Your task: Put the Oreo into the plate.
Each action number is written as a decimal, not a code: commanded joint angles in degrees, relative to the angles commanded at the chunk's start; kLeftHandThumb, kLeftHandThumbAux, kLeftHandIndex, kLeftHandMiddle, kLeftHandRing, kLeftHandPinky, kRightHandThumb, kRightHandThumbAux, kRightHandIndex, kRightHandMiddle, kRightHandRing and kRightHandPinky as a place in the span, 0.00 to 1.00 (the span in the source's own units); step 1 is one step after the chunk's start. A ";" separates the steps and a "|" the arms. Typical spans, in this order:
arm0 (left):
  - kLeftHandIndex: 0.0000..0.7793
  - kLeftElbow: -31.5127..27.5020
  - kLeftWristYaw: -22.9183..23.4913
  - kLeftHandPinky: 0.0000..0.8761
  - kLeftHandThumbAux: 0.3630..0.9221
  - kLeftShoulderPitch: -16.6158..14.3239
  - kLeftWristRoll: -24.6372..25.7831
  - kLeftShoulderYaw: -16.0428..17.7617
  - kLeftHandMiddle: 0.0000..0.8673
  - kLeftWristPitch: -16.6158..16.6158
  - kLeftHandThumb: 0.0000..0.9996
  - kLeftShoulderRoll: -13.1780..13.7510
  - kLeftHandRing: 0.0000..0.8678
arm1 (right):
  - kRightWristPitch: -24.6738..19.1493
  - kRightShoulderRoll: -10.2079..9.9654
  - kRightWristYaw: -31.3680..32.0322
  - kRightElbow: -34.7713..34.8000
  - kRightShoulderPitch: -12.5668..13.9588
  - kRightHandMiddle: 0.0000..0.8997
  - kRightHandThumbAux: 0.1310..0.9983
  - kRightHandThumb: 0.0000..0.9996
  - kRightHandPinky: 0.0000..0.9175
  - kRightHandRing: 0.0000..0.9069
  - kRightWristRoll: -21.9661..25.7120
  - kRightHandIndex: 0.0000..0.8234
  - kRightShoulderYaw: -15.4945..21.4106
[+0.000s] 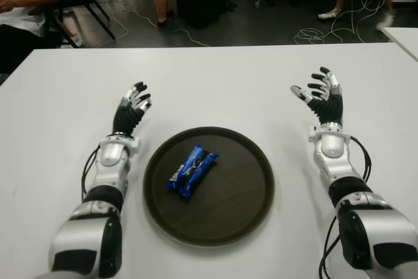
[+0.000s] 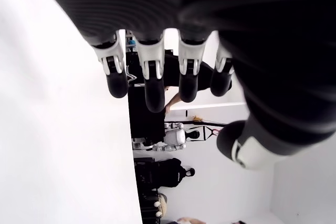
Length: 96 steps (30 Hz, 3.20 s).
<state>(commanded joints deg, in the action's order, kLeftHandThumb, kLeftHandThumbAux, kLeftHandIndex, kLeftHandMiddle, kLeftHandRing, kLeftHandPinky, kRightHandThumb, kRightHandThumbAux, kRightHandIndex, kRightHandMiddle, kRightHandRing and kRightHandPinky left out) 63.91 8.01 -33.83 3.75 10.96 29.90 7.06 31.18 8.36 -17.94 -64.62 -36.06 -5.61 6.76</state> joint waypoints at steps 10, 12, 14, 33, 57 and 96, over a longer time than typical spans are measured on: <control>0.06 0.09 -0.27 0.12 0.53 0.32 0.39 0.04 0.14 0.08 0.09 -0.13 0.13 | -0.99 -0.54 1.72 1.17 1.97 0.28 0.63 0.00 0.31 0.31 0.95 0.20 0.48; 0.06 0.46 -0.40 0.11 0.53 0.29 0.20 -0.11 0.14 0.26 0.09 -0.11 0.13 | -1.30 -0.62 1.78 1.30 2.16 0.28 0.64 0.00 0.31 0.31 0.99 0.19 0.49; 0.07 0.71 -0.48 0.11 0.52 0.28 0.04 -0.24 0.14 0.41 0.08 -0.06 0.13 | -1.53 -0.67 1.76 1.41 2.29 0.28 0.64 0.00 0.30 0.30 0.98 0.19 0.46; 0.06 -0.12 0.22 0.09 0.54 1.28 0.06 -1.02 0.13 1.37 0.07 -0.17 0.11 | -1.78 -0.99 -0.23 2.07 3.12 0.28 0.61 0.00 0.29 0.30 -0.40 0.19 -0.43; 0.06 -2.21 2.53 0.10 0.47 2.70 1.08 -0.87 0.13 2.31 0.08 -0.52 0.12 | 0.15 -1.23 2.87 5.52 7.15 0.28 0.56 0.00 0.28 0.29 -0.04 0.19 -0.39; 0.06 -0.27 2.73 0.09 0.45 2.56 0.80 -1.29 0.14 0.45 0.09 -0.15 0.12 | 0.64 -1.41 -0.55 5.56 7.94 0.26 0.54 0.00 0.29 0.29 -3.22 0.17 -3.37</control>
<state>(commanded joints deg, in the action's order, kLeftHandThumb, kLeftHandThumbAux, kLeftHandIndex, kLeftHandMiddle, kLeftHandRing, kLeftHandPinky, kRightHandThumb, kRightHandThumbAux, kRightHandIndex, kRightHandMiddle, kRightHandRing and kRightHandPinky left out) 63.64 10.73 -31.27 4.55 9.66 30.35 6.91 31.83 6.95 -18.49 -59.06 -28.13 -8.84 3.39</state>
